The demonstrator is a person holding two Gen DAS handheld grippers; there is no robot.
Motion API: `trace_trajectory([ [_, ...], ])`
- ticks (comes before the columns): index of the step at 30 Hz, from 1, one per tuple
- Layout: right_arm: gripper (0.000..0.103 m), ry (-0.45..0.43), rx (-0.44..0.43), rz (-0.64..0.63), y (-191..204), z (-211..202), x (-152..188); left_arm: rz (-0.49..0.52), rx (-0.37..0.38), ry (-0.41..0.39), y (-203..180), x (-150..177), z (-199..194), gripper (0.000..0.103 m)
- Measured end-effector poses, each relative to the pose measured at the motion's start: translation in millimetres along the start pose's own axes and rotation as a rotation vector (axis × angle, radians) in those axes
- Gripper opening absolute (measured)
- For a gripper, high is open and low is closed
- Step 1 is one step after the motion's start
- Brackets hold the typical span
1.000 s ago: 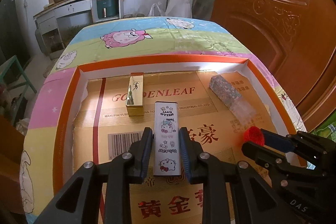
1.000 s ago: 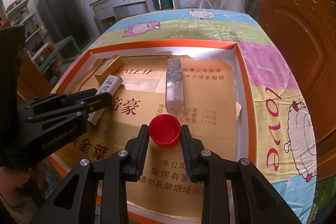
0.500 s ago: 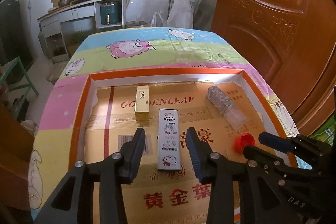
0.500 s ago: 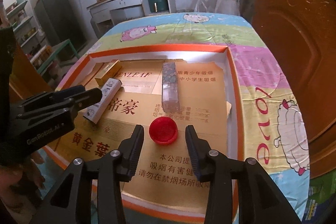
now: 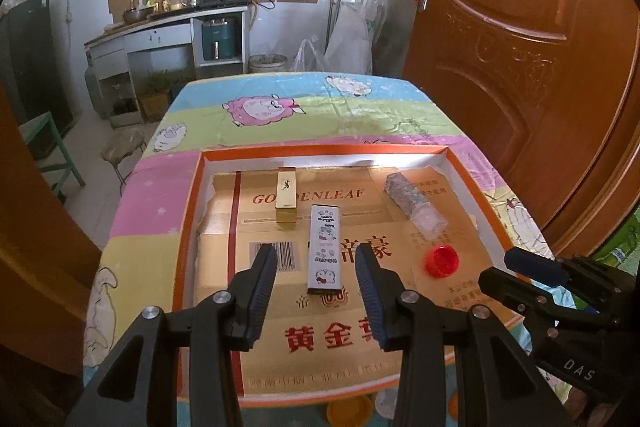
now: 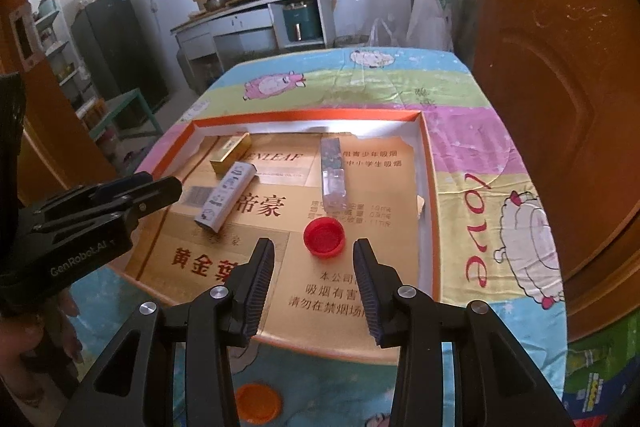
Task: Organize rigid objects
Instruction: 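Open both tools to drop the box and red cap in the tray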
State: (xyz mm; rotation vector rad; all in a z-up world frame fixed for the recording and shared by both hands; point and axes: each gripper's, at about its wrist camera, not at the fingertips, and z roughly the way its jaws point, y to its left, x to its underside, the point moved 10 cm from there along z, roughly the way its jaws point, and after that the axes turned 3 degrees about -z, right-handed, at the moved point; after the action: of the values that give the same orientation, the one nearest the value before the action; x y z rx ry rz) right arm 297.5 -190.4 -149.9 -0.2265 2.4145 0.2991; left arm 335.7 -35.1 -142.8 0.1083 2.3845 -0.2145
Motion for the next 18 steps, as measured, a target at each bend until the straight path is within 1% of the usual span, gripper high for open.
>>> trace_trajectory([
  [11,0.042,-0.024,0.013,0.003,8.3,-35.1,11.4,-0.016,0.001,-0.018,5.0,13.6,-34.2,0.041],
  [14,0.042,-0.028,0.019,0.002,10.3,-44.2,16.6,-0.02,0.0,-0.034,7.0,18.0,-45.2,0.041],
  [18,0.042,-0.033,0.026,0.0,14.4,-54.7,24.1,-0.019,-0.004,-0.032,9.1,27.4,-56.0,0.041],
])
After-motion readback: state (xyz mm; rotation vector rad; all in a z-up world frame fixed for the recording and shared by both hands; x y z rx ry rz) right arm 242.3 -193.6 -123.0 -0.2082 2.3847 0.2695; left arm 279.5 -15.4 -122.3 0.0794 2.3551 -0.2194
